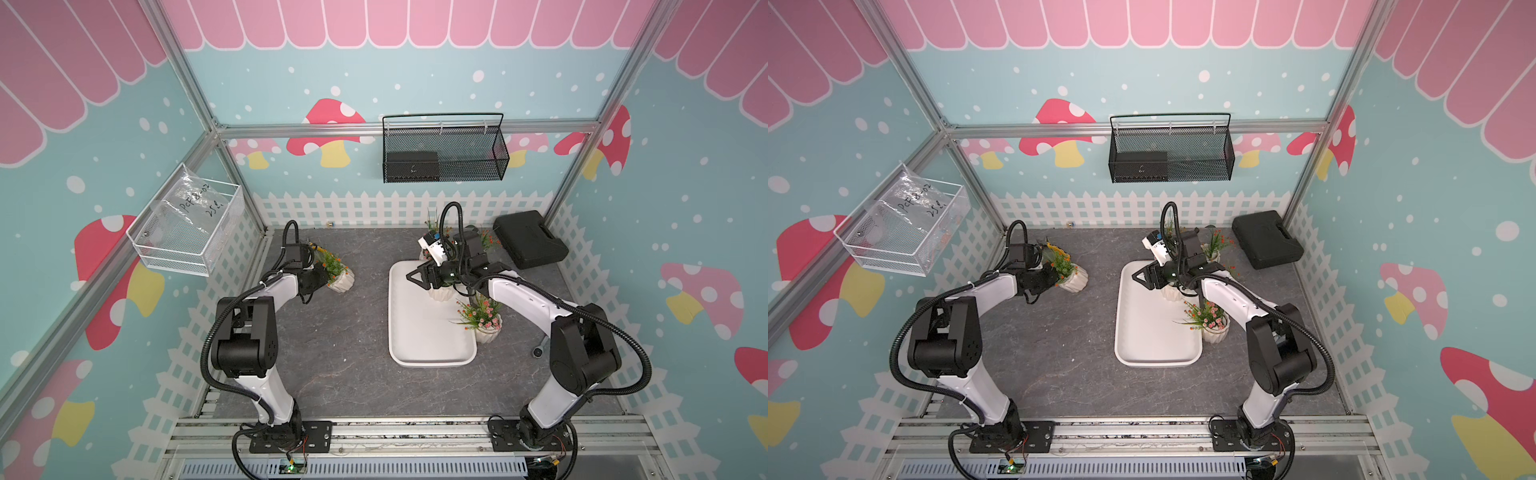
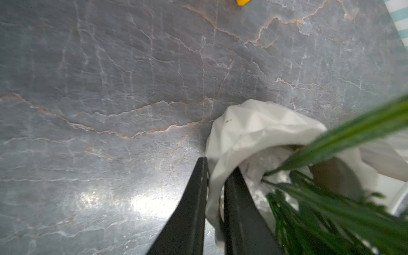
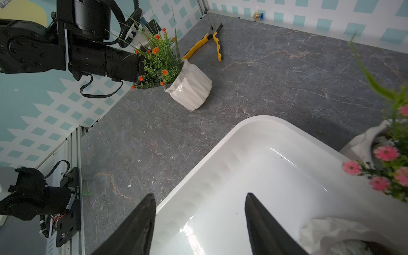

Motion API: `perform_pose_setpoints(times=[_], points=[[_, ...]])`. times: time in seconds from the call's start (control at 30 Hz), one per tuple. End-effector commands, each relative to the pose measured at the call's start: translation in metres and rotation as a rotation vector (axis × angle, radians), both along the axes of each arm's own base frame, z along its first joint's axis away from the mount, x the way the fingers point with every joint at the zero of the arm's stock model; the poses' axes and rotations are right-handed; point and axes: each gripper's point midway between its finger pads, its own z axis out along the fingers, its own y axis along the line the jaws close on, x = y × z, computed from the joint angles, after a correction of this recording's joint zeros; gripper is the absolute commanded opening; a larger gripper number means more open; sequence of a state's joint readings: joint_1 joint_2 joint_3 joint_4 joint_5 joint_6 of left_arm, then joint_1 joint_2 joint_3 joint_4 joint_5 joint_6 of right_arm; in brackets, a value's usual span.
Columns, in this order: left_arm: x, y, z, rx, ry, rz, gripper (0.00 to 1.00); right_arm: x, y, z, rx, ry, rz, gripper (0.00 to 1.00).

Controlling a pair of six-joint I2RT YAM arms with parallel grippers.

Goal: Put the potted gypsophila into the storage box
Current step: Pick up the baby's breath potted plant from the center of the board.

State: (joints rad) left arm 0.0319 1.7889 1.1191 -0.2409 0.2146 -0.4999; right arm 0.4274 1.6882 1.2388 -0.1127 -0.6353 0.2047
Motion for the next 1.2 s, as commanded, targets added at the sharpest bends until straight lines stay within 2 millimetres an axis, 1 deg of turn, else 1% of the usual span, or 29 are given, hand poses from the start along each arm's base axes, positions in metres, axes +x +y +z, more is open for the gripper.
perform_pose_setpoints(times=[0.0,0.07,0.3,0.47,0.6,0.73,0.9,1.07,1.17], points=[[-0.005,-0.009,0.019,0.005,-0.017,-0.025,0.09,-0.008,-0.004,0.006,-0.011,-0.032,0.007,0.66],[-0.007,-0.013,0.029,0.009,-0.031,-0.037,0.07,-0.008,-0.006,0.007,-0.012,-0.035,-0.001,0.66],[-0.016,-0.031,0.072,0.039,-0.104,-0.076,0.03,-0.011,-0.017,0.011,-0.011,-0.04,-0.04,0.66],[-0.023,-0.052,0.094,0.049,-0.14,-0.131,0.02,-0.014,-0.031,0.016,0.01,-0.036,-0.091,0.66],[-0.026,-0.076,0.109,0.055,-0.17,-0.195,0.01,-0.017,-0.048,0.02,0.029,-0.035,-0.14,0.66],[-0.029,-0.102,0.12,0.061,-0.189,-0.263,0.01,-0.02,-0.067,0.021,0.052,-0.024,-0.193,0.66],[-0.031,-0.134,0.128,0.07,-0.205,-0.344,0.0,-0.022,-0.089,0.024,0.09,-0.011,-0.252,0.66],[-0.032,-0.165,0.132,0.077,-0.208,-0.418,0.0,-0.023,-0.112,0.023,0.131,0.009,-0.312,0.66],[-0.032,-0.18,0.133,0.083,-0.203,-0.456,0.0,-0.023,-0.122,0.021,0.14,0.015,-0.337,0.67]])
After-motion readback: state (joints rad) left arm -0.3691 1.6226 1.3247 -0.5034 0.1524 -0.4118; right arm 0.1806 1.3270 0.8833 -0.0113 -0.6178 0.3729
